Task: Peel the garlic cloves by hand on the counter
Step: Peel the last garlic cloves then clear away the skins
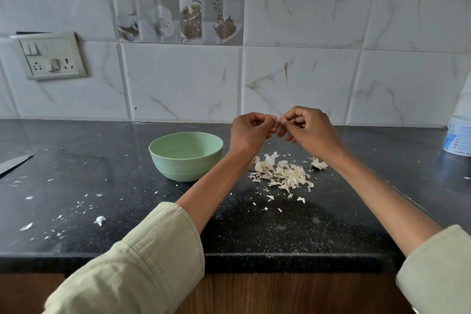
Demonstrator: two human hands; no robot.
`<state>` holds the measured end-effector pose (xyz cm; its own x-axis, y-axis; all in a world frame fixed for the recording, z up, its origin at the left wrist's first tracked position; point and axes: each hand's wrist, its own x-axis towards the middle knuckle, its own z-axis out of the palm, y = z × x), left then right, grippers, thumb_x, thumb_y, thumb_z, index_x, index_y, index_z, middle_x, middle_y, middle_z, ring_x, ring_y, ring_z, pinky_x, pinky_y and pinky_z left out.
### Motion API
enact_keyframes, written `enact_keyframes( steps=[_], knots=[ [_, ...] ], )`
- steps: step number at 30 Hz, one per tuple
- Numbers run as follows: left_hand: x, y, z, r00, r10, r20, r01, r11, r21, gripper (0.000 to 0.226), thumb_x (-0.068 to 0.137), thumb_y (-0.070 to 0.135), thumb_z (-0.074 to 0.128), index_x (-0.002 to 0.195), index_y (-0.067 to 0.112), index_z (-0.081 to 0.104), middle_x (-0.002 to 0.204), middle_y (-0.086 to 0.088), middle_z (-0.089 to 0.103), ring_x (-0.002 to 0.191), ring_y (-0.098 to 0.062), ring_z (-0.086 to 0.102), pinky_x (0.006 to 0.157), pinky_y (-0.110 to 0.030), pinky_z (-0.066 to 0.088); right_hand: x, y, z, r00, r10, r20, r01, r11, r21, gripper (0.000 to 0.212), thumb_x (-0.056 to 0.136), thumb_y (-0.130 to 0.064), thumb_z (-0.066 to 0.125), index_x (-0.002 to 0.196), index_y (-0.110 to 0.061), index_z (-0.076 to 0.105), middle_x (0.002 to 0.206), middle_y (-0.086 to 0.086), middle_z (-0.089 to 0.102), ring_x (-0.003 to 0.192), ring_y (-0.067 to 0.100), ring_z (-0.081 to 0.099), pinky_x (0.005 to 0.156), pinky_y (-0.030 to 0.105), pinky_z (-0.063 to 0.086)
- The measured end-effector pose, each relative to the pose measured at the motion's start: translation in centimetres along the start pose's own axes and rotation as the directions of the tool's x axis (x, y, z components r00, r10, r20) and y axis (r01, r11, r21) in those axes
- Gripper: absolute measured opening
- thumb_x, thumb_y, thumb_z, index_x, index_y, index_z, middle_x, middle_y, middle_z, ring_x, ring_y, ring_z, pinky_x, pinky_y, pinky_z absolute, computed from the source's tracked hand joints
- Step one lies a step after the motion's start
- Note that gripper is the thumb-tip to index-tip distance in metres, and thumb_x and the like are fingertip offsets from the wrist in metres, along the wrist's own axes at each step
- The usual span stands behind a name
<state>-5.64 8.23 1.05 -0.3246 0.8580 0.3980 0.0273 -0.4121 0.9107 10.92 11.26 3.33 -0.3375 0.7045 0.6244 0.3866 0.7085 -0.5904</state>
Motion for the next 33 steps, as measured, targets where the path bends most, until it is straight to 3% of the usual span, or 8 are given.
enact_keyframes(
  steps=[9,15,19,25,29,33],
  knots=[
    [-0.7,0.2,-0.1,0.993,0.102,0.058,-0.108,0.987,0.117,0.010,0.090,0.016,0.083,0.096,0.007,0.082,0.082,-0.011,0.080,0.074,-0.017,0.073,0.080,-0.034,0.063,-0.3,-0.4,-0.4,0.988,-0.113,-0.109,0.105,0.991,-0.078,0.012,0.089,-0.022,0.084,0.084,-0.014,0.077,0.070,-0.006,0.076,0.065,0.009,0.075,0.067,0.033,0.064],
    [-0.9,0.5,-0.2,0.979,0.193,0.063,-0.202,0.954,0.223,0.006,0.088,0.012,0.084,0.092,0.008,0.084,0.076,-0.004,0.079,0.067,-0.008,0.072,0.068,-0.021,0.060,-0.5,-0.4,-0.5,0.987,-0.127,-0.099,0.117,0.988,-0.099,0.012,0.087,-0.019,0.086,0.081,-0.014,0.077,0.066,-0.007,0.075,0.062,0.010,0.074,0.067,0.038,0.065],
    [-0.8,0.6,-0.5,0.981,0.174,0.088,-0.187,0.968,0.166,0.009,0.088,0.013,0.085,0.095,0.008,0.084,0.080,-0.006,0.080,0.072,-0.012,0.073,0.077,-0.030,0.063,-0.4,-0.5,-1.0,0.995,-0.081,-0.064,0.081,0.997,-0.012,0.012,0.088,-0.017,0.085,0.085,-0.008,0.077,0.069,-0.001,0.077,0.064,0.015,0.076,0.064,0.032,0.065],
    [-0.6,0.9,-1.0,0.974,0.144,0.172,-0.157,0.986,0.059,0.014,0.090,0.012,0.083,0.102,0.003,0.082,0.090,-0.012,0.081,0.077,-0.014,0.073,0.080,-0.025,0.061,-0.1,-0.3,-1.8,0.999,-0.040,0.010,0.038,0.993,0.114,0.001,0.094,-0.002,0.075,0.093,-0.002,0.076,0.076,0.010,0.078,0.072,0.027,0.078,0.068,0.034,0.065],
    [-0.3,0.9,-1.5,0.960,0.134,0.247,-0.146,0.989,0.031,0.022,0.091,0.012,0.082,0.108,-0.001,0.080,0.095,-0.015,0.081,0.078,-0.014,0.071,0.078,-0.023,0.060,0.1,-0.1,-2.3,0.999,-0.012,0.051,0.004,0.990,0.144,0.003,0.096,-0.003,0.074,0.096,0.000,0.075,0.077,0.013,0.078,0.070,0.024,0.076,0.066,0.028,0.062],
    [-0.3,0.7,-1.4,0.956,0.180,0.233,-0.195,0.980,0.043,0.022,0.091,0.010,0.082,0.109,-0.001,0.079,0.093,-0.016,0.080,0.077,-0.016,0.071,0.078,-0.026,0.061,0.2,-0.1,-2.1,0.999,0.008,0.046,-0.015,0.990,0.144,0.005,0.096,-0.006,0.074,0.094,-0.001,0.075,0.075,0.011,0.078,0.067,0.022,0.074,0.063,0.027,0.061]
  ],
)
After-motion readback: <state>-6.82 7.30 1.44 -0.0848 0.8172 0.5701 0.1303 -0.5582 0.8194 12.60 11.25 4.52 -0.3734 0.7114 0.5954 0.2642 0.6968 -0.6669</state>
